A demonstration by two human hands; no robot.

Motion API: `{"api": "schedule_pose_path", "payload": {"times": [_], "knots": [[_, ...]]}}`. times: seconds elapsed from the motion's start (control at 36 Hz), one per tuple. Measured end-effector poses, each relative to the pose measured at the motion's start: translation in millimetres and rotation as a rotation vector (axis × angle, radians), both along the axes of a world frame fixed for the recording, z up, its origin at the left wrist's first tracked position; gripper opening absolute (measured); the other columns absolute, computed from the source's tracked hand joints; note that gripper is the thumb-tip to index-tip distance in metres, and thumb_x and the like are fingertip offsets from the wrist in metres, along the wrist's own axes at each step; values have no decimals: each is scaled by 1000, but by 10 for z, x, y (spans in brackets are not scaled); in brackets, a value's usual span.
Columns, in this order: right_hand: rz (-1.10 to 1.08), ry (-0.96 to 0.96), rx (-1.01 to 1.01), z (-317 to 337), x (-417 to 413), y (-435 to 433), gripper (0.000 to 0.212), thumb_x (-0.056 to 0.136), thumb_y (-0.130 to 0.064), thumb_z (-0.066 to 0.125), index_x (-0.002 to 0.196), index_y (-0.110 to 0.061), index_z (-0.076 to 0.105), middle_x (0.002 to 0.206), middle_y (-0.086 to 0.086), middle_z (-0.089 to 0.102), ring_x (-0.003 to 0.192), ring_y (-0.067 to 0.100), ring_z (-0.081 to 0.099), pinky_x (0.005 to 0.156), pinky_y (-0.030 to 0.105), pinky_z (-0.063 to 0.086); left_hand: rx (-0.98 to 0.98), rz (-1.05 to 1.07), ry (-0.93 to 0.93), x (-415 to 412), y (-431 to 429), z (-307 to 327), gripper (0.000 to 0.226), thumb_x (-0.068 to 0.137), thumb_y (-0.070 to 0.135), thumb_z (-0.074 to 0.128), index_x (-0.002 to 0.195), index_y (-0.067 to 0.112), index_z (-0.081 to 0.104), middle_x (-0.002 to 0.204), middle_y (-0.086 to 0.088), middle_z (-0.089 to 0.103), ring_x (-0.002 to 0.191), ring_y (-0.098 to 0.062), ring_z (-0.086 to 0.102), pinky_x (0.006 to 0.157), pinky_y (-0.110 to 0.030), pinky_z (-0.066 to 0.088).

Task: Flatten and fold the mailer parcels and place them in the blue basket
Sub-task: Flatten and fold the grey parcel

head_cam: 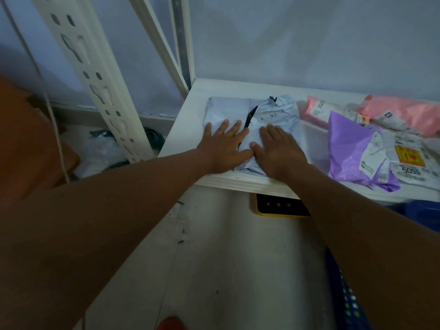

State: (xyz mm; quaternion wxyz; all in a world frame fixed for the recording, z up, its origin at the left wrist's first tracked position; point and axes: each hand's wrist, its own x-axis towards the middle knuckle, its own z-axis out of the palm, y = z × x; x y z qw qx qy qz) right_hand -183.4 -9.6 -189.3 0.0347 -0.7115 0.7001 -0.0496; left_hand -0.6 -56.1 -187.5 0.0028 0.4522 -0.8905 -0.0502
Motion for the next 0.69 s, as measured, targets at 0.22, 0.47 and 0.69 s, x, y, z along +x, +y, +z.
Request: {"api": "schedule_pose_path", "payload": {"times": [0.22,0.47,0.69], "knots": [[-56,98,-64,11,8,84,72,100,-61,12,159,-23,0,166,7,-7,153,23,-9,123,47,-3,-98,28,35,-15,97,-39,84,89,75,14,159,29,5,166,-3,-9,152,-23,-12,117,-63,-4],[-75,49,72,33,17,40,71,99,-62,10,159,-26,-2,166,5,-8,153,20,-10,123,46,-4,-34,18,-51,-18,45,-1,78,95,70,16,158,29,-5,166,-5,-11,153,-22,-10,117,-63,-2],[-71,56,85,36,15,46,71,99,-62,10,159,-25,-4,166,6,-10,153,20,-12,123,46,-4,-40,15,-71,-20,26,-18,82,93,73,18,158,29,-7,166,-5,-12,153,-22,-11,117,-63,-2]]}}
